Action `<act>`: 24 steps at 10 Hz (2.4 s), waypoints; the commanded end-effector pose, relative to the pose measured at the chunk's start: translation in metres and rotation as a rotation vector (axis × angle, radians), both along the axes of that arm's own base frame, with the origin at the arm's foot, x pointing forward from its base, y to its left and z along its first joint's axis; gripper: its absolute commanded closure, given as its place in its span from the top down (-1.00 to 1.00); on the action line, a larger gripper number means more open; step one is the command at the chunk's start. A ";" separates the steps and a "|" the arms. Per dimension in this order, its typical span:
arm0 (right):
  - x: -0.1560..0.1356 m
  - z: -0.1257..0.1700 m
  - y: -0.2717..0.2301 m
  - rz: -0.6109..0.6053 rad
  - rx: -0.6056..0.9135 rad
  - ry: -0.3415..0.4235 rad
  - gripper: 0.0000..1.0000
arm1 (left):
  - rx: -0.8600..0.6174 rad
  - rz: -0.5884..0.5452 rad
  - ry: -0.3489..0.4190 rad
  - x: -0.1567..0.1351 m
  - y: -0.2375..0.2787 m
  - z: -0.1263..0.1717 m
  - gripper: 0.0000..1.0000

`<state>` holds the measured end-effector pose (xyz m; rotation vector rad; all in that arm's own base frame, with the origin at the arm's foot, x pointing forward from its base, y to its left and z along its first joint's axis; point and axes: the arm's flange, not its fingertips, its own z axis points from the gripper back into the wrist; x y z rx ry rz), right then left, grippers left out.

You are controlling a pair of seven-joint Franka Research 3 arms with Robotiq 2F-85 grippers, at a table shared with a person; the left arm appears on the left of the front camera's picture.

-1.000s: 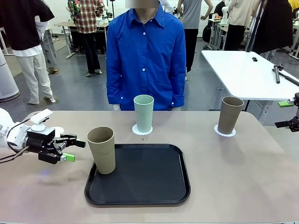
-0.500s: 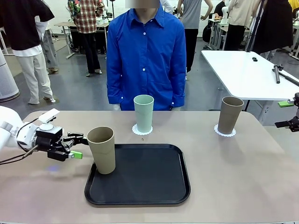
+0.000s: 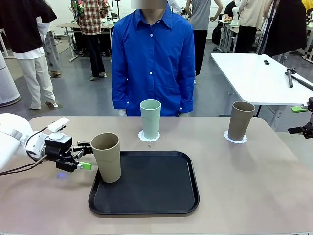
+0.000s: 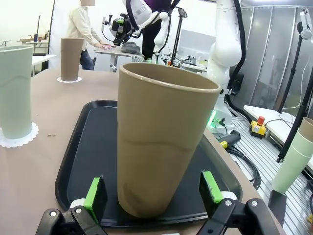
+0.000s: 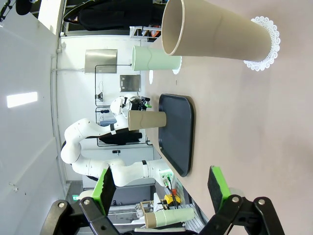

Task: Place coasters on the table and set cups on them.
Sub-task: Take one Reusable plastic cup from the Flat Tray and place it on a coaster set by the human.

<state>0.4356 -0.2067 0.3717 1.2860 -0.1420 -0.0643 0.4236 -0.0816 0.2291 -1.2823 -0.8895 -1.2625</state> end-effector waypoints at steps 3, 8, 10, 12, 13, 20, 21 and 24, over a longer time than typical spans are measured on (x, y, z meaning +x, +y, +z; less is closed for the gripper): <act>-0.001 0.000 0.000 0.001 0.002 0.000 1.00 | -0.031 -0.022 -0.034 0.003 -0.010 -0.006 1.00; -0.001 0.000 0.000 0.001 0.002 0.000 1.00 | -0.033 -0.049 -0.035 0.006 -0.023 -0.011 1.00; -0.001 0.000 0.000 0.001 0.002 0.000 1.00 | -0.031 -0.060 -0.039 0.007 -0.029 -0.012 1.00; -0.001 0.000 0.000 0.001 0.002 0.000 1.00 | -0.029 -0.069 -0.040 0.010 -0.037 -0.013 1.00; -0.001 0.000 0.000 0.001 0.002 0.000 1.00 | -0.028 -0.079 -0.041 0.009 -0.043 -0.014 1.00; -0.001 0.000 0.000 0.001 0.002 0.000 1.00 | -0.049 -0.091 -0.093 0.008 -0.059 -0.014 1.00; -0.001 0.000 0.000 0.001 0.002 0.000 1.00 | -0.060 -0.091 -0.100 0.008 -0.057 -0.014 -0.02; -0.001 0.000 0.000 0.001 0.002 0.000 1.00 | -0.062 -0.118 -0.098 0.006 -0.055 -0.013 -1.00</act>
